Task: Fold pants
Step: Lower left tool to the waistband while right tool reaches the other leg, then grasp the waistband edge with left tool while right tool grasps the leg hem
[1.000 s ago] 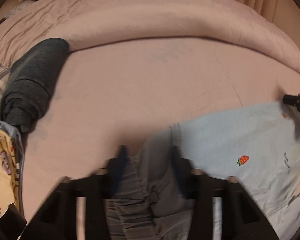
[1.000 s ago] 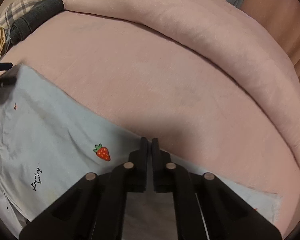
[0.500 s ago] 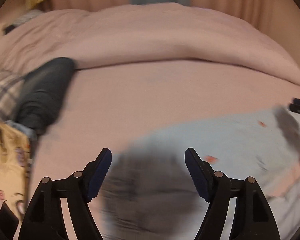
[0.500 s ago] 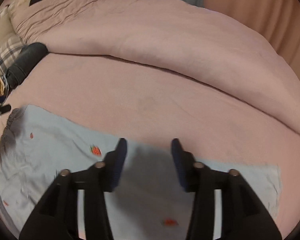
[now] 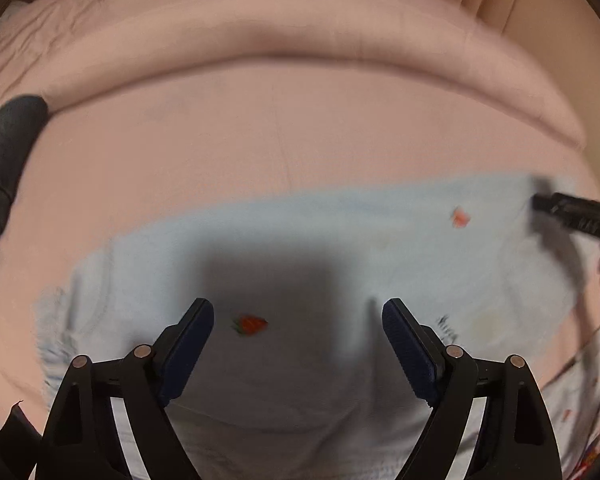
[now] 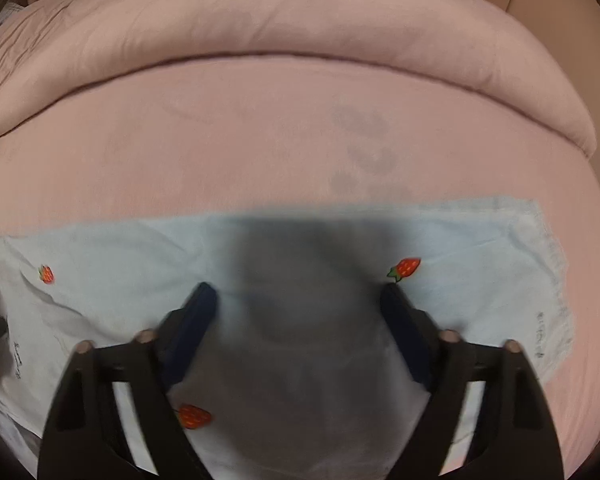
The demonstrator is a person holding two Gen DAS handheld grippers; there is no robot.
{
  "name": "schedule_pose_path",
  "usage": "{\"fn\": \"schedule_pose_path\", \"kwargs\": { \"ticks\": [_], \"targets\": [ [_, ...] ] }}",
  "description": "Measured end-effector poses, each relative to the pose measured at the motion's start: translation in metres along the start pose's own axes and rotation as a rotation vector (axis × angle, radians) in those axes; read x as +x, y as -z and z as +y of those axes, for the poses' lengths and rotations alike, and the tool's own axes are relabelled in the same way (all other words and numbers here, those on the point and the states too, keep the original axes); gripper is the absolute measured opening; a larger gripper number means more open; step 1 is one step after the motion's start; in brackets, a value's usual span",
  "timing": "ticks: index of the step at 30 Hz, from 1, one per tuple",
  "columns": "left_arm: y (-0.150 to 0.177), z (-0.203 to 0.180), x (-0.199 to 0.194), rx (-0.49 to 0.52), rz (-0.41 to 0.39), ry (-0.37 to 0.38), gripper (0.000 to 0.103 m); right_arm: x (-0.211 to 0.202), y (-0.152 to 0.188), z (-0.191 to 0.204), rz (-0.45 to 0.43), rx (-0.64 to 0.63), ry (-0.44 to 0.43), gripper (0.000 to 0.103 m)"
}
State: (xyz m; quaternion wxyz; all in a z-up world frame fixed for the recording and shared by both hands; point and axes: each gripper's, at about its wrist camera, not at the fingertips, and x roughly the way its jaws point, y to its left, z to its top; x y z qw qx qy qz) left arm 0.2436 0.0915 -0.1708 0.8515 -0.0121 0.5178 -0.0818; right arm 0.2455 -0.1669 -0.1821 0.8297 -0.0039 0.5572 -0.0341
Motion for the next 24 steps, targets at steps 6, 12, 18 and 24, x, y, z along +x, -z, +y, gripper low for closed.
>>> {"fn": "schedule_pose_path", "kwargs": {
  "ticks": [6, 12, 18, 24],
  "targets": [
    [-0.015, 0.055, -0.008, 0.002, -0.005, -0.068, 0.087, -0.034, -0.012, 0.063, -0.137, -0.326, -0.186, 0.069],
    [-0.025, 0.079, -0.004, 0.102, 0.085, 0.018, 0.087, -0.014, -0.029, 0.109, -0.076, -0.517, -0.229, 0.068],
    [-0.024, 0.094, 0.013, 0.179, 0.160, -0.027, 0.087, 0.009, -0.020, 0.120, 0.027, -0.590, -0.239, 0.068],
    [-0.026, 0.105, 0.023, 0.124, 0.189, 0.041, 0.067, 0.015, -0.027, 0.114, 0.047, -0.553, -0.284, 0.067]
  ]
}}
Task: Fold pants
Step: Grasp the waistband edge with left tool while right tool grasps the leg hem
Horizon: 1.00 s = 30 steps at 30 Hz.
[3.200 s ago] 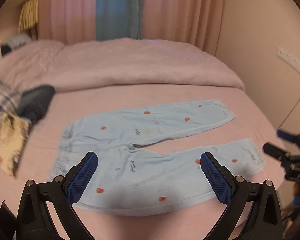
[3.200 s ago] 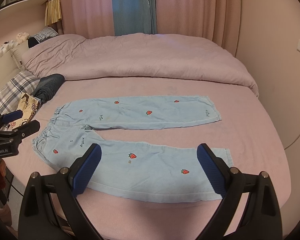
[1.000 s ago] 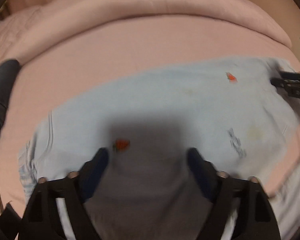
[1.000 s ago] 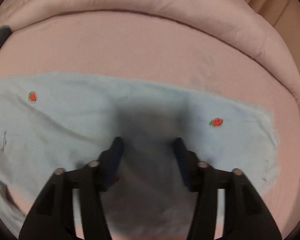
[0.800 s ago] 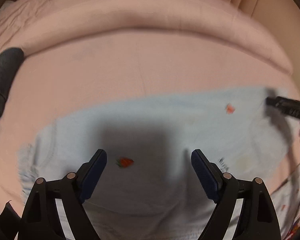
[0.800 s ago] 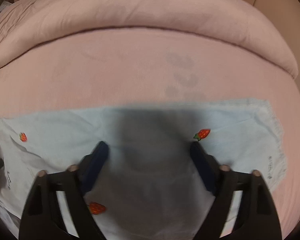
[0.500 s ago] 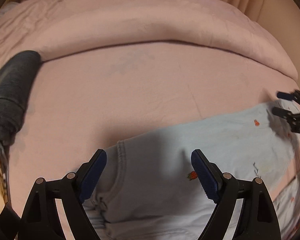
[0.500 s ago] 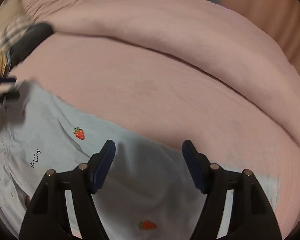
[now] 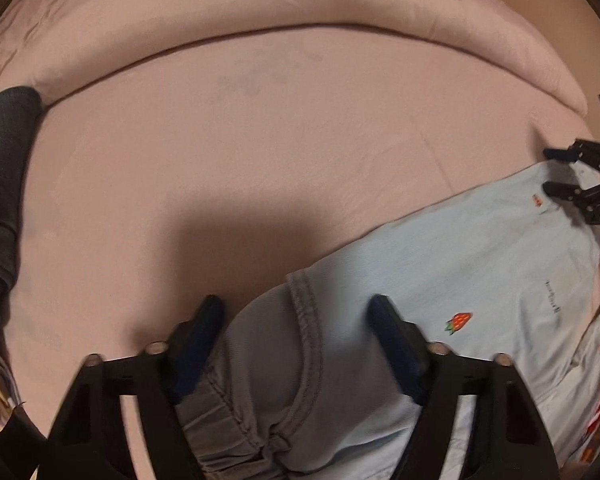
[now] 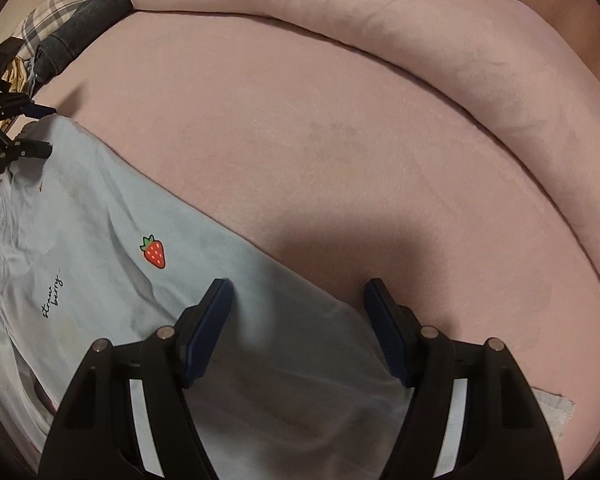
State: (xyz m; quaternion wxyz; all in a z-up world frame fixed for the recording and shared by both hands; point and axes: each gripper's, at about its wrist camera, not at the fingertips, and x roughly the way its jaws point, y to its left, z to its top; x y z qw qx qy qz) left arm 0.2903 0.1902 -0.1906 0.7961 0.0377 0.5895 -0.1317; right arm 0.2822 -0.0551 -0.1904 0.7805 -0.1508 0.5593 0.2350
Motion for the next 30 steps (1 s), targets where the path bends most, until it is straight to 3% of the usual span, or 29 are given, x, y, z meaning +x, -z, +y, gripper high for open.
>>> {"fn": "schedule_pose_path", "kwargs": {
  "ticks": [2, 4, 5, 6, 10, 14, 16, 20, 24, 27, 28, 30],
  "targets": [
    [0.002, -0.006, -0.001, 0.027, -0.006, -0.028, 0.059, -0.012, 0.008, -0.007, -0.002, -0.006, -0.013, 0.055],
    [0.006, -0.013, -0.005, 0.045, -0.015, -0.041, 0.043, -0.015, 0.011, -0.014, -0.013, -0.046, -0.011, 0.025],
    [0.005, -0.014, -0.007, 0.050, -0.024, -0.070, 0.026, -0.016, 0.011, -0.009, -0.012, -0.068, 0.008, 0.023],
    [0.007, -0.014, -0.011, 0.051, -0.032, -0.093, 0.021, -0.017, 0.013, -0.004, -0.007, -0.088, 0.032, 0.018],
    [0.017, -0.017, -0.023, 0.032, -0.067, -0.110, 0.020, -0.024, 0.017, 0.009, -0.016, -0.131, 0.109, 0.008],
    [0.022, -0.023, -0.013, 0.046, -0.056, -0.165, 0.020, -0.026, 0.017, 0.005, -0.014, -0.086, 0.125, 0.011],
    [0.013, -0.035, -0.010, 0.050, -0.053, -0.183, 0.020, -0.037, 0.027, -0.011, -0.079, 0.015, 0.127, 0.030],
    [0.012, -0.031, -0.008, 0.057, -0.059, -0.186, 0.022, -0.068, 0.064, -0.068, -0.217, 0.255, 0.129, 0.041],
    [0.009, -0.029, -0.004, 0.040, -0.063, -0.182, 0.023, -0.084, 0.127, -0.161, -0.163, 0.562, 0.293, 0.044],
    [0.017, -0.025, -0.012, 0.027, -0.061, -0.182, 0.023, -0.072, 0.165, -0.200, -0.039, 0.629, 0.359, 0.039],
    [0.016, -0.025, -0.012, 0.025, -0.060, -0.183, 0.024, -0.079, 0.176, -0.211, -0.089, 0.662, 0.373, 0.039],
    [0.016, -0.026, -0.013, 0.030, -0.059, -0.189, 0.024, -0.086, 0.186, -0.232, -0.054, 0.766, 0.534, 0.043]
  ]
}}
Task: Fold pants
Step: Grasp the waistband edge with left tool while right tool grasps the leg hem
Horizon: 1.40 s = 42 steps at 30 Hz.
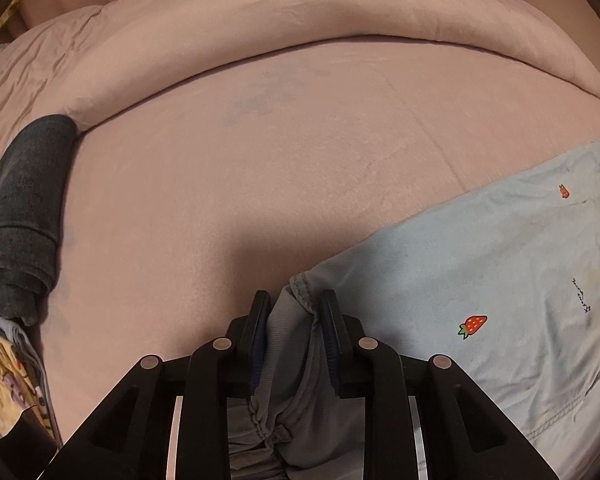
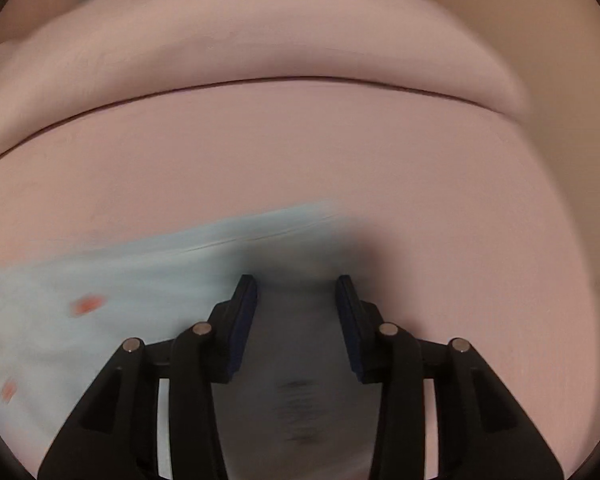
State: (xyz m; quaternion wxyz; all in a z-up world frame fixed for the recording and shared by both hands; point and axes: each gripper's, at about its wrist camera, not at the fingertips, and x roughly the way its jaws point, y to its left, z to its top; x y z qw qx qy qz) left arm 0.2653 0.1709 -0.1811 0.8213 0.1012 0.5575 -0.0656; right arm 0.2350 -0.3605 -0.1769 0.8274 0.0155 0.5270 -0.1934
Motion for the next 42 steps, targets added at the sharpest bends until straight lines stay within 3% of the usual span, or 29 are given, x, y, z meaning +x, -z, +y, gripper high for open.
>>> {"fn": "schedule_pose_path", "kwargs": {
  "ticks": [1, 4, 6, 8, 10, 12, 15, 17, 18, 19, 20, 21, 23, 25, 28, 32, 36, 38, 40, 41, 42],
  "targets": [
    [0.000, 0.000, 0.000, 0.004, 0.000, -0.003, 0.024, 0.001, -0.004, -0.006, 0.003, 0.042, 0.016, 0.049],
    [-0.001, 0.000, 0.002, 0.013, 0.003, -0.005, 0.024, -0.004, -0.011, -0.019, -0.004, 0.125, -0.100, 0.049],
    [-0.002, 0.001, 0.003, 0.005, 0.003, 0.000, 0.024, -0.001, -0.012, -0.007, -0.001, 0.087, -0.136, 0.049],
    [-0.002, 0.001, 0.003, 0.006, -0.002, -0.004, 0.024, 0.009, -0.012, 0.003, 0.044, -0.002, -0.067, 0.044],
    [-0.001, 0.000, 0.003, 0.011, -0.008, -0.010, 0.024, 0.003, -0.017, 0.011, 0.019, -0.032, -0.041, 0.008],
    [-0.002, 0.001, 0.005, 0.007, -0.007, -0.008, 0.024, 0.000, -0.019, 0.022, 0.020, -0.036, 0.006, 0.008],
    [-0.001, 0.004, 0.005, 0.000, -0.008, -0.003, 0.029, -0.001, -0.008, 0.038, 0.047, -0.075, 0.092, 0.011],
    [-0.001, 0.009, 0.005, -0.017, -0.009, -0.010, 0.041, -0.008, -0.006, 0.056, -0.006, -0.129, 0.236, 0.017],
    [-0.001, 0.013, 0.005, -0.033, -0.009, -0.010, 0.048, -0.019, -0.007, 0.067, -0.053, -0.157, 0.319, 0.026],
    [-0.001, 0.017, 0.006, -0.049, -0.009, -0.003, 0.050, -0.033, -0.007, 0.083, -0.110, -0.184, 0.343, 0.037],
    [0.000, 0.023, 0.005, -0.077, -0.009, 0.018, 0.053, -0.046, -0.008, 0.096, -0.150, -0.203, 0.283, 0.041],
    [0.000, 0.027, 0.004, -0.092, -0.010, 0.033, 0.054, -0.058, -0.007, 0.115, -0.171, -0.240, 0.141, 0.046],
    [0.002, 0.032, 0.000, -0.092, -0.013, 0.074, 0.055, -0.079, -0.001, 0.160, -0.143, -0.351, -0.173, 0.046],
    [0.005, 0.033, -0.004, -0.067, -0.021, 0.083, 0.055, -0.100, 0.011, 0.210, -0.120, -0.487, -0.417, 0.046],
    [0.012, 0.041, -0.011, -0.059, -0.039, 0.123, 0.055, -0.125, 0.030, 0.282, -0.097, -0.670, -0.608, 0.047],
    [0.022, 0.053, -0.014, -0.066, -0.055, 0.168, 0.055, -0.131, 0.044, 0.351, -0.052, -0.839, -0.646, 0.048],
    [0.033, 0.062, -0.006, -0.083, -0.037, 0.153, 0.054, -0.088, 0.047, 0.374, 0.073, -0.932, -0.555, 0.052],
    [0.034, 0.059, -0.010, -0.094, -0.052, 0.161, 0.049, -0.083, 0.046, 0.375, 0.062, -0.938, -0.555, 0.054],
    [0.034, 0.059, -0.010, -0.097, -0.053, 0.168, 0.040, -0.084, 0.044, 0.376, 0.085, -0.937, -0.559, 0.042],
    [0.035, 0.059, -0.011, -0.087, -0.053, 0.159, 0.028, -0.083, 0.043, 0.377, 0.086, -0.953, -0.568, 0.032],
    [0.034, 0.058, -0.013, -0.078, -0.054, 0.152, 0.024, -0.087, 0.046, 0.379, 0.078, -0.981, -0.566, 0.015]
  ]
}}
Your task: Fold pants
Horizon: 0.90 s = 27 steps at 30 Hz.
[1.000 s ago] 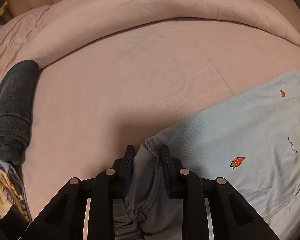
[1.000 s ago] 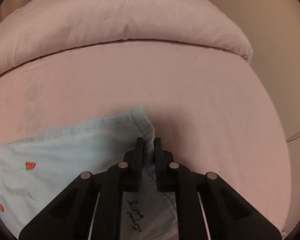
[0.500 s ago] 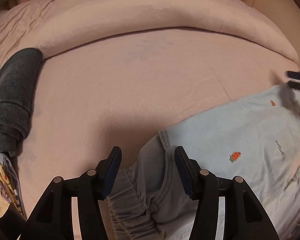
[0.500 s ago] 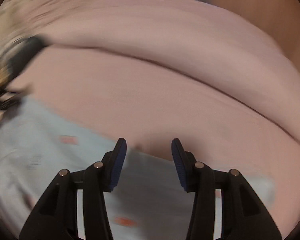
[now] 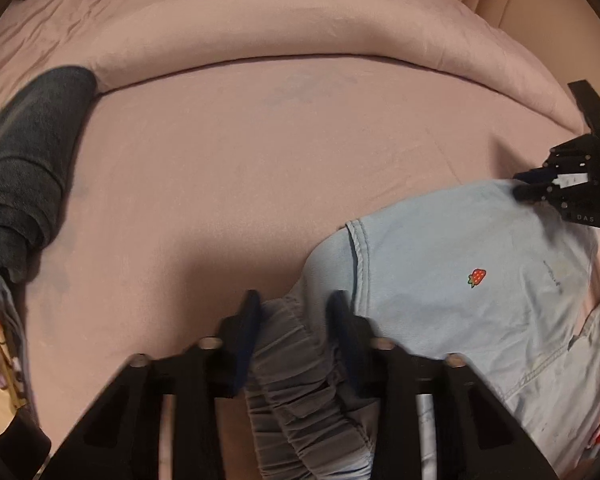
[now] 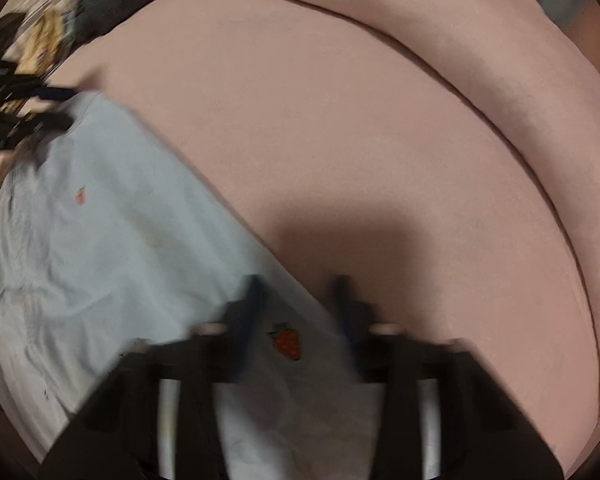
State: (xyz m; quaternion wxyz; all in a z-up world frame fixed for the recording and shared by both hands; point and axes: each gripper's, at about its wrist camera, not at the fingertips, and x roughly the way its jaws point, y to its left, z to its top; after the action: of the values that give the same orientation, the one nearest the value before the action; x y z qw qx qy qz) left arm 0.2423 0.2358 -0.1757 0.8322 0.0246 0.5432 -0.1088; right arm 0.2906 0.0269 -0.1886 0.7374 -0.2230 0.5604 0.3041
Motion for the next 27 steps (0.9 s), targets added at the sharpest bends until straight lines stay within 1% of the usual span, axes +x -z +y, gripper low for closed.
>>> {"fn": "schedule_pose_path", "kwargs": {
  "ticks": [1, 3, 5, 6, 7, 8, 9, 10, 11, 12, 14, 16, 17, 18, 21, 22, 23, 24, 25, 26, 27],
  "targets": [
    [0.000, 0.002, -0.002, 0.002, 0.001, 0.003, 0.022, 0.000, -0.001, 0.006, 0.005, -0.027, 0.020, 0.009],
    [0.000, -0.003, -0.006, 0.032, 0.006, 0.005, 0.010, 0.002, -0.001, 0.015, 0.015, -0.075, 0.069, 0.006],
    [0.001, -0.009, -0.011, 0.065, 0.022, -0.026, 0.010, 0.001, -0.003, 0.019, 0.016, -0.088, 0.102, 0.005],
    [0.000, -0.008, -0.013, 0.067, 0.025, -0.027, 0.010, -0.002, -0.004, 0.018, 0.012, -0.077, 0.104, 0.005],
    [-0.002, -0.005, -0.019, 0.048, 0.008, -0.033, 0.012, -0.004, -0.004, 0.018, 0.014, -0.063, 0.097, 0.004],
    [-0.002, -0.004, -0.024, 0.010, -0.022, -0.046, 0.018, -0.005, -0.004, 0.018, 0.016, -0.057, 0.096, 0.004],
    [-0.002, 0.003, -0.030, -0.034, -0.043, -0.032, 0.034, -0.008, -0.002, 0.019, 0.018, -0.059, 0.101, 0.004],
    [-0.001, 0.008, -0.033, -0.062, -0.049, -0.014, 0.045, -0.008, -0.001, 0.018, 0.021, -0.064, 0.106, 0.005],
    [0.002, 0.014, -0.036, -0.094, -0.050, 0.015, 0.062, -0.011, 0.006, 0.011, 0.024, -0.069, 0.112, 0.005],
    [0.006, 0.019, -0.039, -0.113, -0.049, 0.038, 0.065, -0.010, 0.007, 0.011, 0.027, -0.071, 0.118, 0.005],
    [0.013, 0.027, -0.040, -0.130, -0.043, 0.036, 0.065, -0.008, 0.002, 0.013, 0.028, -0.063, 0.121, 0.005],
    [0.017, 0.030, -0.033, -0.146, -0.020, 0.018, 0.065, -0.008, 0.001, 0.021, 0.020, -0.038, 0.113, 0.006],
    [0.021, 0.033, -0.028, -0.160, -0.003, 0.020, 0.065, -0.006, 0.000, 0.017, 0.015, -0.028, 0.108, 0.006],
    [0.021, 0.035, -0.024, -0.173, -0.001, 0.040, 0.065, 0.006, 0.006, 0.027, 0.009, -0.017, 0.105, 0.006],
    [0.023, 0.037, -0.014, -0.201, -0.009, 0.086, 0.064, 0.013, 0.010, 0.013, 0.000, -0.002, 0.095, 0.006],
    [0.022, 0.037, -0.010, -0.196, 0.000, 0.095, 0.062, 0.017, 0.011, 0.007, -0.001, -0.001, 0.094, 0.006],
    [0.022, 0.037, -0.006, -0.184, 0.016, 0.077, 0.062, 0.018, 0.011, 0.005, -0.001, -0.001, 0.093, 0.006],
    [0.021, 0.038, -0.002, -0.188, 0.022, 0.076, 0.062, 0.018, 0.010, 0.004, -0.001, 0.001, 0.093, 0.006],
    [0.022, 0.041, -0.003, -0.202, 0.010, 0.100, 0.062, 0.019, 0.010, 0.003, -0.001, 0.003, 0.092, 0.006],
    [0.022, 0.043, -0.004, -0.211, 0.005, 0.116, 0.060, 0.019, 0.010, 0.001, -0.001, 0.003, 0.092, 0.006],
    [0.024, 0.047, -0.005, -0.226, -0.001, 0.145, 0.051, 0.020, 0.009, 0.000, -0.002, 0.001, 0.091, 0.006]
  ]
}}
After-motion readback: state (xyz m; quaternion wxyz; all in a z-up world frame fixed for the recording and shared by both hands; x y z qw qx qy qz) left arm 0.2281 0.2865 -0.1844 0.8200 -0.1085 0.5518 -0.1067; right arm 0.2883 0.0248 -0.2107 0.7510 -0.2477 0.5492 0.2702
